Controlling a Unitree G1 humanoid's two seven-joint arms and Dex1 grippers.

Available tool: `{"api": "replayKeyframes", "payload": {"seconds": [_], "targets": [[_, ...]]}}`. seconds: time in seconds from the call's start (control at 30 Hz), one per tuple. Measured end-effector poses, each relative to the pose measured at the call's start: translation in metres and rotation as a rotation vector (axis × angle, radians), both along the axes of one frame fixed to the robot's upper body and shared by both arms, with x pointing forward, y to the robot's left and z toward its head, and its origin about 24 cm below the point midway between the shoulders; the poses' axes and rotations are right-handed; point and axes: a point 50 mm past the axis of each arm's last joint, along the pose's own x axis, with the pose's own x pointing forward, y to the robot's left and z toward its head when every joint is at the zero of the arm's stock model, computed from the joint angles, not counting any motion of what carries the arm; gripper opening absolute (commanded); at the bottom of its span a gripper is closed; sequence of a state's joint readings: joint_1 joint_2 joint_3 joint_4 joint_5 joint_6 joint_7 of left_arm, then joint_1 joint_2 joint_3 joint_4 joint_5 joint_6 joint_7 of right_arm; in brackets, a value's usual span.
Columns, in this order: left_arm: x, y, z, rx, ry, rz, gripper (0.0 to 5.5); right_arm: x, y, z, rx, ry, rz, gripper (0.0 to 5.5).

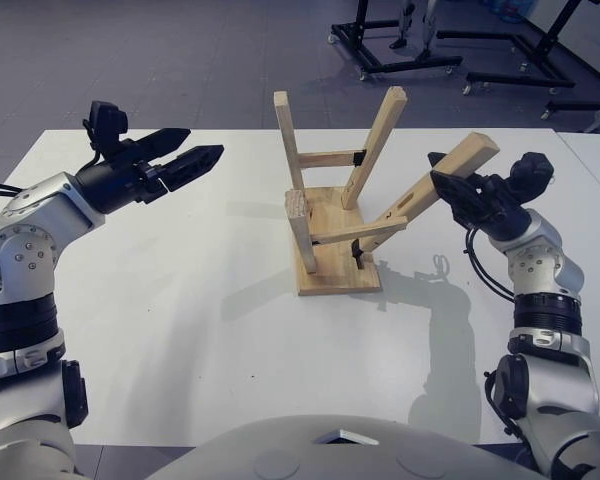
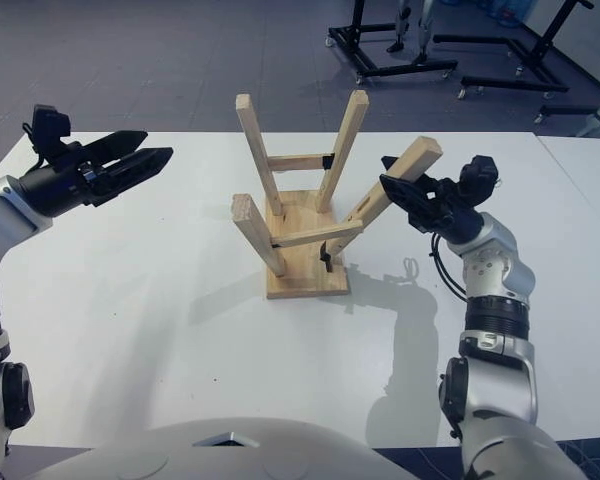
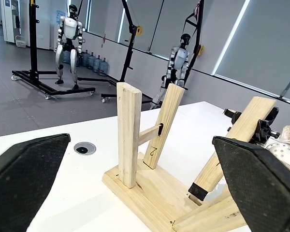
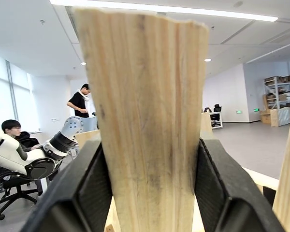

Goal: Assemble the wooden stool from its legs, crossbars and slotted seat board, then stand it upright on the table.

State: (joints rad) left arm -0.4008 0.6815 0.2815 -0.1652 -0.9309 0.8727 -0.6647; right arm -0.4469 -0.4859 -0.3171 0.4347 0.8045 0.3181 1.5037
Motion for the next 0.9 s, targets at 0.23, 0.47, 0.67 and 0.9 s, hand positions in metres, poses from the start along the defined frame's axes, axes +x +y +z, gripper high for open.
{"api": "replayKeyframes", "payload": {"seconds": [0.23,0.47,0.67,0.9], "targets": [[-0.001,-0.002,0.001,0.004,0.003,-0.008,5.4,-0.002,0.0,-0.001,0.003,0.028,0.05,2.09],[-0.001,-0.002,0.0,0.004,0.005,-0.01,5.4,-0.003,-0.003,-0.004,-0.028,0.022,0.029,2.09],[-0.001,-0.003,-0.001,-0.002,0.007,-0.013,5.4,-0.007,0.006,-0.01,-0.038,0.009,0.021,2.09],[-0.001,-0.005,-0.002,-0.003,0.012,-0.038,5.4,-0.009,0.002,-0.012,-0.051,0.013,0.023,2.09]]}}
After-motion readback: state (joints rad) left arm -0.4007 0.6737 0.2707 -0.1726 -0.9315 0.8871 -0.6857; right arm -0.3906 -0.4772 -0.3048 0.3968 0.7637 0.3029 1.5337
